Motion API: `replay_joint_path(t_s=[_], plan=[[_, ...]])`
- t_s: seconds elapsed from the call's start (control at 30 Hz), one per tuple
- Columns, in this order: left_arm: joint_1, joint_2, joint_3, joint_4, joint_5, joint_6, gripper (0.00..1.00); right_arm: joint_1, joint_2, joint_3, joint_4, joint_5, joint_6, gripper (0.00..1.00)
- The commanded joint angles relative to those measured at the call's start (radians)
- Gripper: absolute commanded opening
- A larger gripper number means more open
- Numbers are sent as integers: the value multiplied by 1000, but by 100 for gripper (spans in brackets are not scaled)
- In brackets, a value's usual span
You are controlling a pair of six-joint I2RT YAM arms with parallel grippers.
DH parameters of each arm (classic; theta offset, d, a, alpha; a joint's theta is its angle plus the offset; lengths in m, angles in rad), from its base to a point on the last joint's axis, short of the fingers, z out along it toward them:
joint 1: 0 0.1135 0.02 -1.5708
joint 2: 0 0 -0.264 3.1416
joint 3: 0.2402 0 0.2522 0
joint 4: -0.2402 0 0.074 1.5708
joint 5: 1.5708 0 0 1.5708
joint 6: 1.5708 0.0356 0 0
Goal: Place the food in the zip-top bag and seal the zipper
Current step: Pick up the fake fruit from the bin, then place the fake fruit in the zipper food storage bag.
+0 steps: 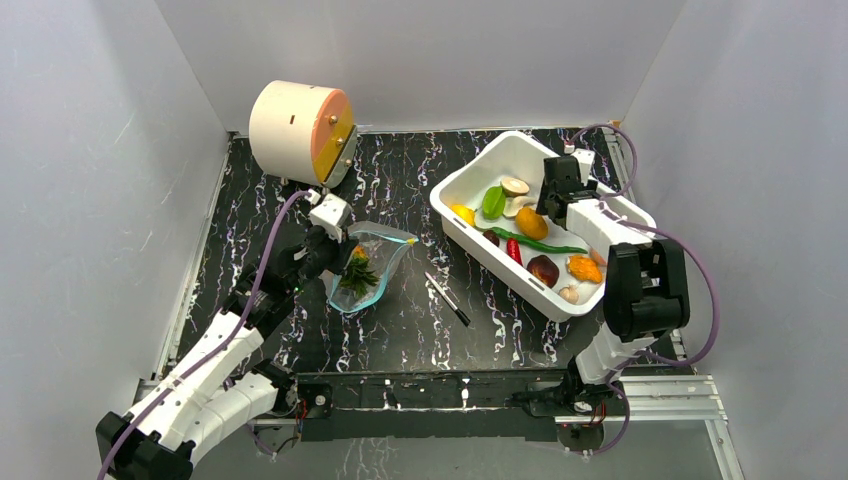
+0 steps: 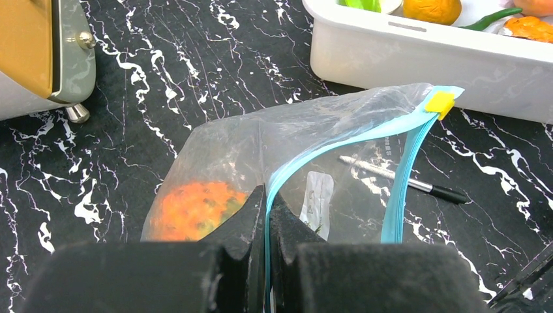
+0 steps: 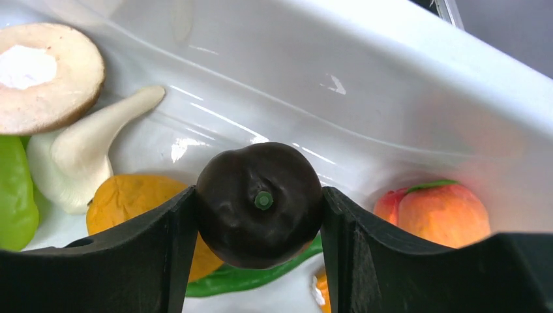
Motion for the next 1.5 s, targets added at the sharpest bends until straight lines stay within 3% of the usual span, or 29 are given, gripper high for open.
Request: replay_joint_path(t_s=[0.0,0.5,0.77,0.9,1.13,1.47], plan=[[-1,-2,8,28,20,-26,0,22,-108,67,-89,-33,22,48],[-1,54,132,-53,11,-158,0,216,-435,90,-216,-269,37,47],[-1,97,176,-68,5,-200,0,339,-586,65,-180,-514,89,48],[-1,115,212,-120,-79,-198,0,442,-630,25,-105,-592,163,48],[0,102,260,-180,-214,-175,0,619,-636,-16,75,-640,284,48],[-1,99,237,-161,-105,-254,0,855,-495,-1,281,-573,368,48]])
